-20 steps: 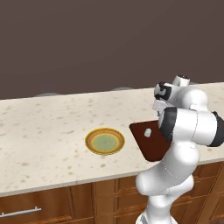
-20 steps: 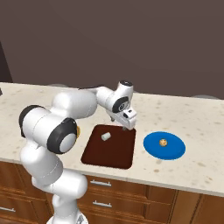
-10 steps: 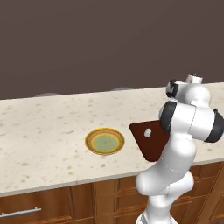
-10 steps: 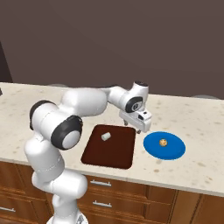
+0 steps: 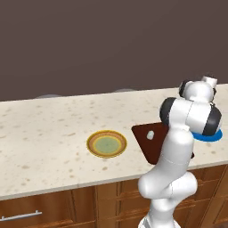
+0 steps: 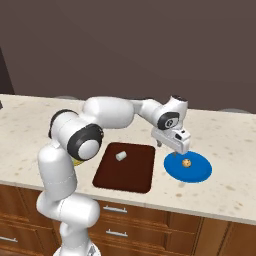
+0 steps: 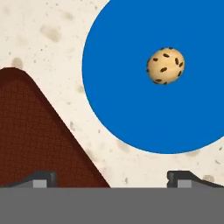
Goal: Move the dessert items from the plates to the tray.
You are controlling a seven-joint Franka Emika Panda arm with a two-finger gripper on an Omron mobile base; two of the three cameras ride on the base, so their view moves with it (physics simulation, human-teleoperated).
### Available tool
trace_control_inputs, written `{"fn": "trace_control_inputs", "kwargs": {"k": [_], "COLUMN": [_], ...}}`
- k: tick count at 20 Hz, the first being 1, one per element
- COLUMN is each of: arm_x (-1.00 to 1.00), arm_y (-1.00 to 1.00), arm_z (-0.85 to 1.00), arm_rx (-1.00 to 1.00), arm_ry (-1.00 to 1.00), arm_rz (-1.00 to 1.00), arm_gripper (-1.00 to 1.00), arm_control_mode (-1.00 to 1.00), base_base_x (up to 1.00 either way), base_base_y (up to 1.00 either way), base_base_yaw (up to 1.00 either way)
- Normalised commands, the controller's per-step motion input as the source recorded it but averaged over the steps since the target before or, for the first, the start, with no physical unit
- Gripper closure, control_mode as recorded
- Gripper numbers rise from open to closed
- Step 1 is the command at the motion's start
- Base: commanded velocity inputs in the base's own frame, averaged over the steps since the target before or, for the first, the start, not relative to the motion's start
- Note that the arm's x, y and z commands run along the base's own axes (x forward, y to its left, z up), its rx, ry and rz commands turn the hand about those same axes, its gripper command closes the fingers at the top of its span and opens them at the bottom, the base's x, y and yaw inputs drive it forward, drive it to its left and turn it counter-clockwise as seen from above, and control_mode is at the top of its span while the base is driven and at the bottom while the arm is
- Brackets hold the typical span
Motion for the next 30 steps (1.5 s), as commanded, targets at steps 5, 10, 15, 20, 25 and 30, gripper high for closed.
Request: {"fn": "trace_control_inputs", "kwargs": {"k": [5,10,15,20,25,30], "arm_x": [0.0,0.02,0.18,0.13,0.16,0.23], "arm_y": [-0.35,-0.43,-0.5,-0.23,-0.05,0.0], "arm_z": [-0.39,-0.14,0.0,-0.19,-0.29,-0.24], "arm_rx": [0.0,0.0,0.0,0.0,0.0,0.0], "arm_ry": [0.0,0.01,0.05,0.0,0.0,0.0], "arm_rz": [0.0,0.0,0.0,0.0,0.0,0.0], "arm_gripper": [-1.0,-1.0,-1.0,-1.0,-1.0,-1.0], "arm_control_mode": [-1.0,-1.0,-1.0,-1.0,-1.0,-1.0], "base_base_x": [0.0,0.0,0.0,0.0,0.0,0.0], "base_base_y": [0.0,0.0,0.0,0.0,0.0,0.0], "base_base_yaw": [0.0,0.0,0.0,0.0,0.0,0.0]}}
